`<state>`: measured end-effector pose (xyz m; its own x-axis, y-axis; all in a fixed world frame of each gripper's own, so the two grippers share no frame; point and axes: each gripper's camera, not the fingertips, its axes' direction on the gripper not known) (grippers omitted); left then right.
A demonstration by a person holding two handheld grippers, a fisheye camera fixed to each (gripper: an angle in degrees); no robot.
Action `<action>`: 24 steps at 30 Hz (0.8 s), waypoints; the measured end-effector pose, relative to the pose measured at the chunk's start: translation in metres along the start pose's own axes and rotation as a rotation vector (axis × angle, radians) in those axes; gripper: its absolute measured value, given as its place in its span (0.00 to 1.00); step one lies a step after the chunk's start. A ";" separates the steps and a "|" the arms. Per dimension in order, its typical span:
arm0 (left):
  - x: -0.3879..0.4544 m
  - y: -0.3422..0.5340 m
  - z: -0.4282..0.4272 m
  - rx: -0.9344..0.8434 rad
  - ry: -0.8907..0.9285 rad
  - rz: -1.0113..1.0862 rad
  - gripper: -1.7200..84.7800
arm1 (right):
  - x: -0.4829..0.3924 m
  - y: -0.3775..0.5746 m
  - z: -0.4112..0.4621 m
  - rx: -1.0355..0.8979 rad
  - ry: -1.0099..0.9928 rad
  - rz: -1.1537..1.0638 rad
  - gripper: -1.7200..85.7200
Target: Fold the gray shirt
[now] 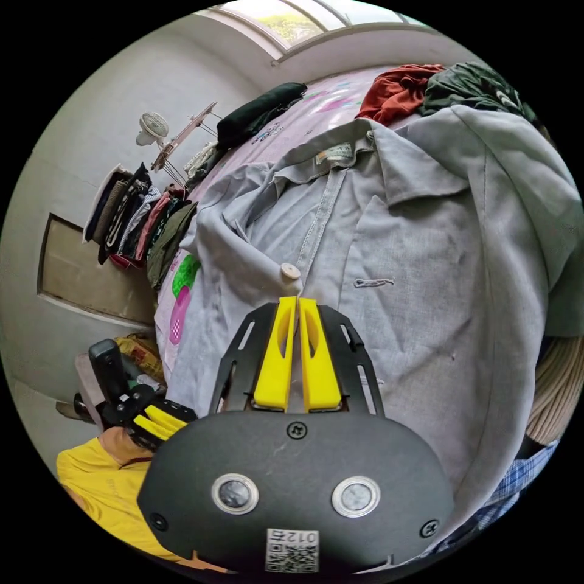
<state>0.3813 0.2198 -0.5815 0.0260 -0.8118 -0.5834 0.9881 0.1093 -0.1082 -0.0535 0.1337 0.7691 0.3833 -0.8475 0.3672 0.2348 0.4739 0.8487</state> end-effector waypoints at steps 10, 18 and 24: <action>0.050 0.134 -0.125 0.093 -0.364 0.182 0.14 | -0.081 0.155 -0.094 0.284 -0.095 -0.212 0.04; 0.082 0.222 -0.043 -0.062 -0.665 0.284 0.16 | -0.153 0.291 -0.087 0.274 -0.003 -0.329 0.09; 0.126 0.243 0.000 0.083 -0.964 0.344 0.08 | -0.183 0.341 -0.085 0.302 0.096 -0.350 0.10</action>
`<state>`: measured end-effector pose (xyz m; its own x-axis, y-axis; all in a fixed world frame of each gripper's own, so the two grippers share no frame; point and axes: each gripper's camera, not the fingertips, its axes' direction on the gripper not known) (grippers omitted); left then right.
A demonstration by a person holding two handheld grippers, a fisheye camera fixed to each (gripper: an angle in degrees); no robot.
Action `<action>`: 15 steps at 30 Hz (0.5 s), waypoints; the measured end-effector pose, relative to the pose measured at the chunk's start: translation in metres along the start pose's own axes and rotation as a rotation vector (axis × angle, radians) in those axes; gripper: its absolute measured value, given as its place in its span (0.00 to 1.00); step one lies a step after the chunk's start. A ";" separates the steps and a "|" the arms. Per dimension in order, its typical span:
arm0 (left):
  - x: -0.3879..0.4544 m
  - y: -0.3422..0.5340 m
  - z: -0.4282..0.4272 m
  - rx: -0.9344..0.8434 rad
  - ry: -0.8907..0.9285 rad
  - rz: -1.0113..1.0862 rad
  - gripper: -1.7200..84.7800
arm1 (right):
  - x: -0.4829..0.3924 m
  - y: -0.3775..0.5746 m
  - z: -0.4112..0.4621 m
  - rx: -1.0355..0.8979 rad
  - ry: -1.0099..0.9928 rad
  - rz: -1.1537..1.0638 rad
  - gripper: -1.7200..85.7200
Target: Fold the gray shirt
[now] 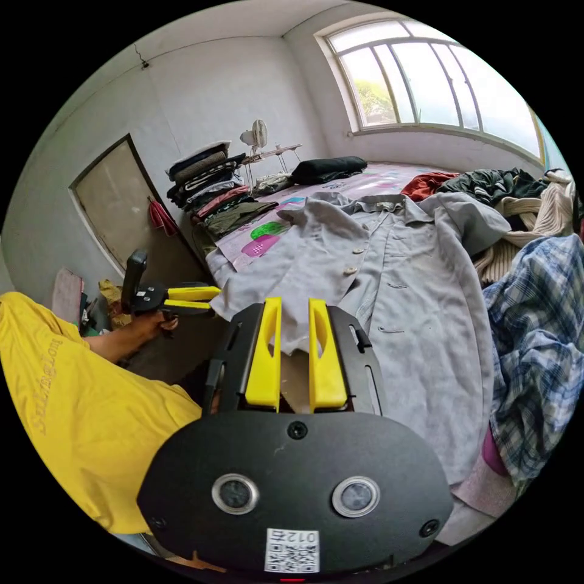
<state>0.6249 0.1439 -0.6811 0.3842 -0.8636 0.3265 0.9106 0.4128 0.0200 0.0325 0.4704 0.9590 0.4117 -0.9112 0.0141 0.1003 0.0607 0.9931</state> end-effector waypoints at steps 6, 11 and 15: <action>-0.012 -0.019 -0.035 0.051 0.061 -0.030 0.02 | -0.021 0.022 0.000 -0.058 0.127 -0.034 0.12; -0.019 -0.029 -0.055 0.036 0.065 -0.006 0.02 | -0.064 0.034 0.023 -0.154 0.267 -0.234 0.16; -0.021 -0.028 -0.065 0.016 0.040 0.004 0.02 | -0.089 0.032 0.050 -0.182 0.390 -0.313 0.15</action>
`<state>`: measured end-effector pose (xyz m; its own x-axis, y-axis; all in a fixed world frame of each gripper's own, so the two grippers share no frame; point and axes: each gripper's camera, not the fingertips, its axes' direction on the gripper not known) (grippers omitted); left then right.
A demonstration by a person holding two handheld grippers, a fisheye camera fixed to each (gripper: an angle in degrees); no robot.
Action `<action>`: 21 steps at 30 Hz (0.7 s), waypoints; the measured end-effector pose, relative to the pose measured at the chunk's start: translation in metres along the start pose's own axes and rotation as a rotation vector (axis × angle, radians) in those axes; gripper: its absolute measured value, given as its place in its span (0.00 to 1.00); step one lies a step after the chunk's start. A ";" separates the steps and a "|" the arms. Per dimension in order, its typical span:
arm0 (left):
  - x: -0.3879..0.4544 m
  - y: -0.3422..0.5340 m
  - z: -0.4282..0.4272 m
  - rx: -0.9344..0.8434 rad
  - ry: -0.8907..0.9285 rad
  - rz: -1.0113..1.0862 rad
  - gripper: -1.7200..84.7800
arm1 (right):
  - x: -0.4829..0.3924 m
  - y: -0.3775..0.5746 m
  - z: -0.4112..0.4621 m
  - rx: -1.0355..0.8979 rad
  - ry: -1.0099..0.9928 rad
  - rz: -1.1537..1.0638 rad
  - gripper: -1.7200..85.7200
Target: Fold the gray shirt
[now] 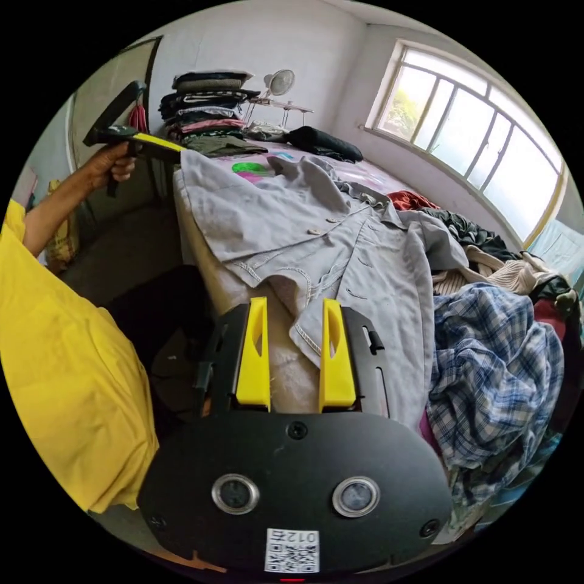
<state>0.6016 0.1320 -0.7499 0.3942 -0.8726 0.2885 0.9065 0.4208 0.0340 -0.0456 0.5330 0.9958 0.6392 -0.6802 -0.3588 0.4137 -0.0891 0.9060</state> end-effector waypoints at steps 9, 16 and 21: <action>-0.021 0.007 -0.020 -0.064 -0.039 0.000 0.02 | -0.031 -0.037 0.029 -0.169 0.088 -0.150 0.03; -0.049 0.029 -0.020 -0.138 -0.003 -0.040 0.02 | -0.045 -0.065 0.043 -0.306 0.018 -0.286 0.03; -0.052 0.060 -0.004 -0.205 0.063 -0.029 0.02 | -0.049 -0.079 0.061 -0.357 0.079 -0.346 0.03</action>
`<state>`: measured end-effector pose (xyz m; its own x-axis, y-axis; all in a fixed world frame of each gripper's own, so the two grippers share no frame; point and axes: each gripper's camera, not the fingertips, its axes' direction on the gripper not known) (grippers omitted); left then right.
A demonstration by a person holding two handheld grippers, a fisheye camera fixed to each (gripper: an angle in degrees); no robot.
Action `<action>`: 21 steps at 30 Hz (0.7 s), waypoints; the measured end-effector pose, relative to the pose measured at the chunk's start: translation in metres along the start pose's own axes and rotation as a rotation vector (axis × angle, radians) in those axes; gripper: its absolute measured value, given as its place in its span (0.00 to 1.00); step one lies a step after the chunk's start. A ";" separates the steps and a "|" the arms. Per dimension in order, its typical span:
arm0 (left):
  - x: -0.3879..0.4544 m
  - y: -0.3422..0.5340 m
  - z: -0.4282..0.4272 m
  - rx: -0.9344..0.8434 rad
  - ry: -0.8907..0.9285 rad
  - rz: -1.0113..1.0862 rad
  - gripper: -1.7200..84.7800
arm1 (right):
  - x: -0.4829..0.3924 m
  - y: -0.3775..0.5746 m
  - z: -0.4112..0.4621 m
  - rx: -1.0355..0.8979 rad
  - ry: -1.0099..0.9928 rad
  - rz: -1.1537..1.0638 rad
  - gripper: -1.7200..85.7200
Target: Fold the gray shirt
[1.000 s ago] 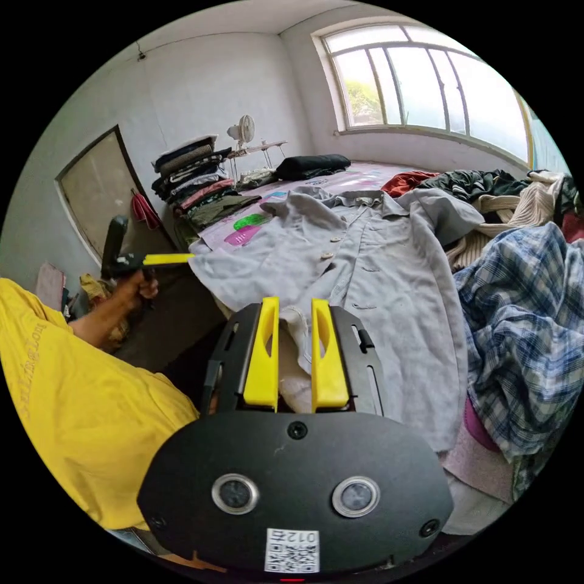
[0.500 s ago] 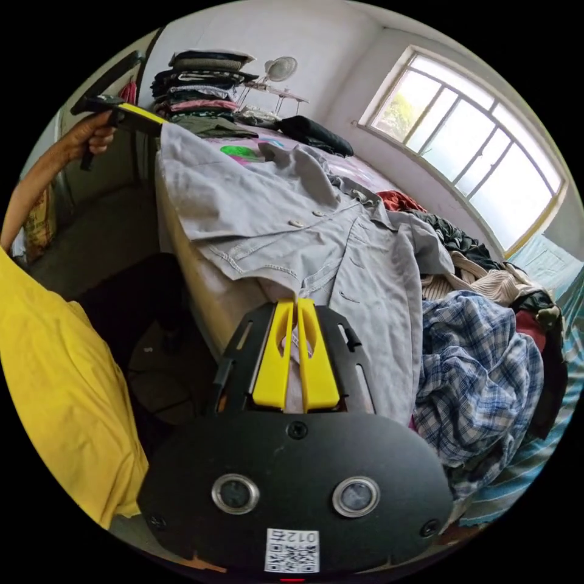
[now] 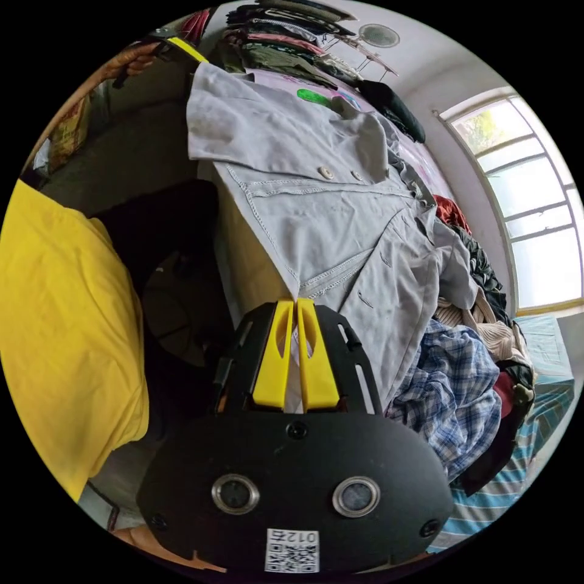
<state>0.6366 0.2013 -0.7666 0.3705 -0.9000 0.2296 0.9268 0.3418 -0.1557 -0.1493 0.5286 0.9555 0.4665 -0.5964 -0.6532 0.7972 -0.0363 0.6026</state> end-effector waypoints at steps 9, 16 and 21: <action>0.001 0.021 0.028 0.016 0.063 -0.014 0.02 | 0.079 0.004 0.010 -0.079 -0.181 0.070 0.06; -0.002 0.021 0.025 0.052 0.073 0.006 0.02 | 0.207 -0.004 -0.019 0.354 -0.475 0.274 0.04; 0.005 0.017 0.007 0.085 0.061 0.005 0.02 | 0.310 -0.085 0.027 0.543 -0.504 0.493 0.05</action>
<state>0.6543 0.2047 -0.7614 0.3726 -0.9123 0.1699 0.9280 0.3652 -0.0741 -0.0826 0.3254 0.7141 0.3826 -0.9220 -0.0593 0.1986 0.0194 0.9799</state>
